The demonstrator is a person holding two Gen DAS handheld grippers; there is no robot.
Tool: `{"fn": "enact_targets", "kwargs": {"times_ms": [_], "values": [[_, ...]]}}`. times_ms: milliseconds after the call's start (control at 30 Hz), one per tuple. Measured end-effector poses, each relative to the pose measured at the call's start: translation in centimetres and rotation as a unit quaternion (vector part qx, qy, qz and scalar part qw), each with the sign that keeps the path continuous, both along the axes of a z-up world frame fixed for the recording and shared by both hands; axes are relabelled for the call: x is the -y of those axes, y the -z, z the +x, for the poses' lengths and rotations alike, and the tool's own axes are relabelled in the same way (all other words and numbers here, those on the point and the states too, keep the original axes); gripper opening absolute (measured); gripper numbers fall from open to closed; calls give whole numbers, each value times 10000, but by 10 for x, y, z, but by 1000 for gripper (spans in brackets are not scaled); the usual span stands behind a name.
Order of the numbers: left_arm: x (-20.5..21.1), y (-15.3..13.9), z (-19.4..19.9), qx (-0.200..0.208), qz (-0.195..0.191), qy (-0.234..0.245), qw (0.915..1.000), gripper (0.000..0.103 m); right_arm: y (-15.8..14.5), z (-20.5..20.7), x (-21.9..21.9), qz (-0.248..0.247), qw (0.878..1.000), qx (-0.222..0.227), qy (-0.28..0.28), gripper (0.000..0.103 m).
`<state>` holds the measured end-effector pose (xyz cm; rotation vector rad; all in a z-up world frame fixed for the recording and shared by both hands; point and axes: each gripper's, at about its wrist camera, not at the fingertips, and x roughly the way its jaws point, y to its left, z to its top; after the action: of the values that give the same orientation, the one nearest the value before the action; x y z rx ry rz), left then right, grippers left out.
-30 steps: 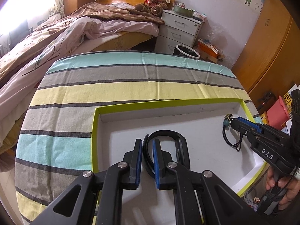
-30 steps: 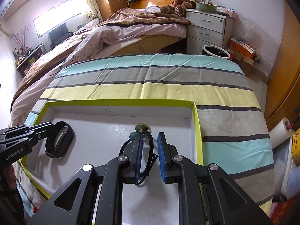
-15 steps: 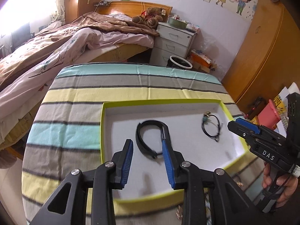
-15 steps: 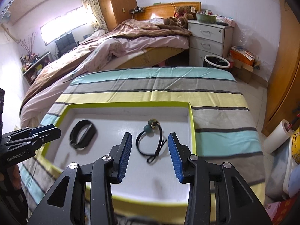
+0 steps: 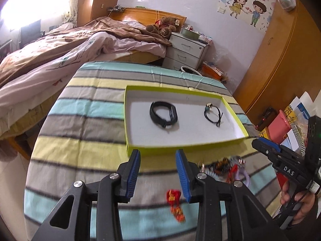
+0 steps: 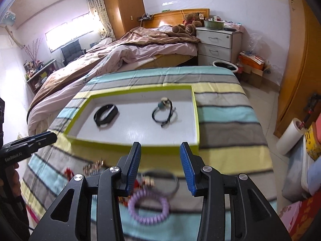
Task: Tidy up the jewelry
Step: 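Move both open grippers back to the jewelry row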
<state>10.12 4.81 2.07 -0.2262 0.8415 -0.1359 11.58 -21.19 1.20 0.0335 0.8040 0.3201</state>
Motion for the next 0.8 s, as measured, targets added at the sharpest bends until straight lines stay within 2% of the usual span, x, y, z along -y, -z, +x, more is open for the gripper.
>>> {"fn": "enact_targets", "kwargs": {"times_ms": [67,200,300,633,800], "values": [[-1,1,-11,29,71,-48,10000,36,4,-11,4,-14,10000,-28,1,41],[-4,5,-30,98,-83,-33,9999,36,14,-29,11,-25,9999,-102,70,41],[-1,10,-42,90,-48,31,9999,36,24,-39,15,12,9997,-212,114,41],[2,24,-63,2,-139,128,9998,40,50,-41,13,-74,9983,-550,184,41],[2,31,-68,-69,-158,151,9997,41,51,-40,8,-207,9983,-507,201,41]]}}
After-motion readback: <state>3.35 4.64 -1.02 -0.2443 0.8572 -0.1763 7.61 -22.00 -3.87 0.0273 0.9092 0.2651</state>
